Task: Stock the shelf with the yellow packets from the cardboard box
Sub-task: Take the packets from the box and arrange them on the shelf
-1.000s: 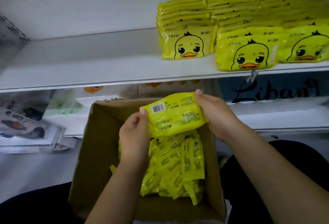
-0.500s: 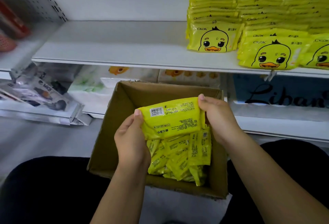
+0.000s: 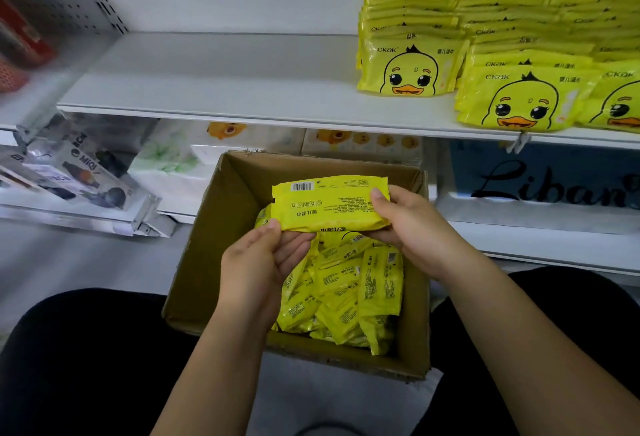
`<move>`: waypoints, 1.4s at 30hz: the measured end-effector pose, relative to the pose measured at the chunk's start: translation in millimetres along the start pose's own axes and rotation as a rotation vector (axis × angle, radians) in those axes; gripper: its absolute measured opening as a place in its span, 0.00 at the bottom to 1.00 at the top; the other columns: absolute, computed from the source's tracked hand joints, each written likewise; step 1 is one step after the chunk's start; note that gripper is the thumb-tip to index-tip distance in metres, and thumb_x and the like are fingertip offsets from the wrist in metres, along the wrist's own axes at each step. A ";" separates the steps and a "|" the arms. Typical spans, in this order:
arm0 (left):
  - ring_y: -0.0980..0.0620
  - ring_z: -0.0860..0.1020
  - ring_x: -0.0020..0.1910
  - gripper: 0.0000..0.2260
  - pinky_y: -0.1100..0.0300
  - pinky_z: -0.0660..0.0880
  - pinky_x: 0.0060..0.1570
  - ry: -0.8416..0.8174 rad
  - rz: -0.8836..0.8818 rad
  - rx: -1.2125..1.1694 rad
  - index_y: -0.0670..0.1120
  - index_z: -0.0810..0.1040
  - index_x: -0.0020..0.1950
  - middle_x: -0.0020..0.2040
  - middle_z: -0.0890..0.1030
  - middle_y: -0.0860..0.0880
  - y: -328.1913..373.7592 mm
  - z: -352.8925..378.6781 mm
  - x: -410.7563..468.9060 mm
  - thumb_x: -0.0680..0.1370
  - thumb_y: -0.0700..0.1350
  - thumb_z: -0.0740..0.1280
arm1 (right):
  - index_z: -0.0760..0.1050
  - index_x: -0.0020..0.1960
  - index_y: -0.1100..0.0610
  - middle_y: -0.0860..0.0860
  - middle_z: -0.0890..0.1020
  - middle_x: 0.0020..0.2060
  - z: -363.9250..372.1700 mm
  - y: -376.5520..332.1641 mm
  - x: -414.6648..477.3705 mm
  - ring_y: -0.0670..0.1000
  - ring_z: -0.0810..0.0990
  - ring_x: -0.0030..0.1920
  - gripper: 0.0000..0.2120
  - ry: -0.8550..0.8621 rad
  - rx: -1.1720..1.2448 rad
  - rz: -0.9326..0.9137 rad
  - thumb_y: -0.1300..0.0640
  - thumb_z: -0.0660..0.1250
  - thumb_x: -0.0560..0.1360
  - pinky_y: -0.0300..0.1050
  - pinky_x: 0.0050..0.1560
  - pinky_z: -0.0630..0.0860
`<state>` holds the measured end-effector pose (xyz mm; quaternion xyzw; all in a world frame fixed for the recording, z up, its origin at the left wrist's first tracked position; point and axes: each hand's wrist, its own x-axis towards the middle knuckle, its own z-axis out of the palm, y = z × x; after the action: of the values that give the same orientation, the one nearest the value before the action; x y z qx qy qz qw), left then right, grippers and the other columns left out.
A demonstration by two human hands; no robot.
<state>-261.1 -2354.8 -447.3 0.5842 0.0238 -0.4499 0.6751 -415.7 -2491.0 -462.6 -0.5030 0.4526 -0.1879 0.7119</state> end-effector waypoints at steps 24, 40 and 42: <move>0.55 0.65 0.23 0.16 0.67 0.63 0.22 0.073 0.197 0.513 0.43 0.74 0.37 0.25 0.71 0.52 -9.9 4.1 -6.1 0.85 0.45 0.63 | 0.74 0.71 0.50 0.45 0.73 0.20 -19.3 7.8 -5.2 0.42 0.69 0.20 0.18 0.305 -0.155 -0.162 0.48 0.64 0.82 0.31 0.23 0.65; 0.57 0.81 0.60 0.17 0.52 0.72 0.70 -0.030 0.207 0.339 0.46 0.83 0.46 0.55 0.86 0.50 -9.0 6.6 6.8 0.83 0.58 0.64 | 0.83 0.44 0.53 0.51 0.84 0.35 -35.1 -11.5 -19.8 0.42 0.77 0.33 0.11 0.068 -0.307 -0.282 0.47 0.68 0.79 0.32 0.39 0.72; 0.55 0.81 0.55 0.11 0.52 0.74 0.66 -0.050 0.230 0.417 0.49 0.84 0.52 0.52 0.86 0.52 -15.8 6.7 5.3 0.76 0.55 0.72 | 0.84 0.44 0.57 0.57 0.79 0.34 -37.9 -10.4 -16.5 0.43 0.72 0.32 0.15 0.168 -0.340 -0.313 0.46 0.69 0.78 0.31 0.34 0.68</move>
<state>-271.3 -2361.9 -460.3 0.6985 -0.1532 -0.3793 0.5871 -454.0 -2504.2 -449.0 -0.6621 0.4520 -0.2583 0.5390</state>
